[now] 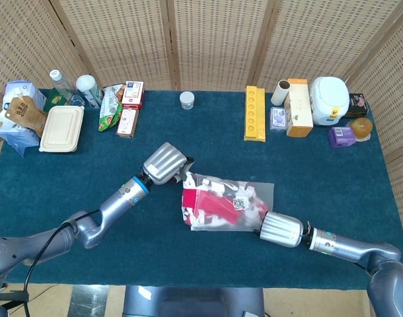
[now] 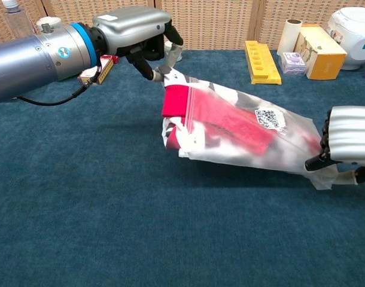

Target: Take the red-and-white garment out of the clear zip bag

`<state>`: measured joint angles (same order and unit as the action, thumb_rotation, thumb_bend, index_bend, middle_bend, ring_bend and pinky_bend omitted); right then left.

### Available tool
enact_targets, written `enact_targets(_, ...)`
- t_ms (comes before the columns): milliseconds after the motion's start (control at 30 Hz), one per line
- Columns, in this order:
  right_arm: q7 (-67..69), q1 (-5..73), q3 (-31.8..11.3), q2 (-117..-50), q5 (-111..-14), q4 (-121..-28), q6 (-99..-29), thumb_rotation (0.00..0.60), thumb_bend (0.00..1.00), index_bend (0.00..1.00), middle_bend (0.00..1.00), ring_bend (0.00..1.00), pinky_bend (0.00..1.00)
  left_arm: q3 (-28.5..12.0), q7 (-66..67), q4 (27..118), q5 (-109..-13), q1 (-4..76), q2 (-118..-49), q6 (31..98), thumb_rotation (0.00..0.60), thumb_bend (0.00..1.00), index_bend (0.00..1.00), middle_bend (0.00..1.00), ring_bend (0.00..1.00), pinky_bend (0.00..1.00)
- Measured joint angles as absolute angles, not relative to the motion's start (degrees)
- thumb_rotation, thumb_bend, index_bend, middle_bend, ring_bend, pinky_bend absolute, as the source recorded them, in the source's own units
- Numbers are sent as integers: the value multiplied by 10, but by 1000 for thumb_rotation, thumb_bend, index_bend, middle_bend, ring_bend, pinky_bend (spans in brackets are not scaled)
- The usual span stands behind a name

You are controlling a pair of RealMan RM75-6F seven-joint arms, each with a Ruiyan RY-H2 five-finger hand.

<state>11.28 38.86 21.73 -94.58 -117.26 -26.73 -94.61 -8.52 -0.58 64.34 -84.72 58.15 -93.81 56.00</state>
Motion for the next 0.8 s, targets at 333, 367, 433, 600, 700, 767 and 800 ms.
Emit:
enact_targets(333,97,384,211,-925,-1168,-292,-923,600,513,834,987,1000,1000,-88,-22,663,-847,567,-911,572,600,399,877,1000,1000,999)
enact_targets(367,96,384,210,-923,-1167,-294,-921,600,513,834,987,1000,1000,-88,-23,664,-847,566,-909,572,600,399,877,1000,1000,999)
enact_targets(433,94,383,209,-920,-1167,-296,-918,600,513,835,988,1000,1000,-87,-25,664,-847,564,-906,573,600,399,877,1000,1000,999)
enact_targets(600,89,380,206,-909,-1164,-306,-911,600,518,836,989,1000,1000,-86,-30,665,-847,557,-893,575,600,398,877,1000,1000,999)
enact_targets(700,85,377,205,-902,-1163,-310,-905,600,519,837,990,1000,1000,-85,-34,667,-846,552,-883,577,600,398,876,1000,1000,999)
enact_targets(767,83,375,205,-897,-1162,-313,-901,600,520,837,990,1000,1000,-84,-36,668,-846,547,-876,579,600,397,877,1000,1000,999)
enact_targets(800,82,374,204,-895,-1162,-314,-900,600,520,837,989,1000,1000,-83,-37,669,-846,545,-873,580,600,397,877,1000,1000,999)
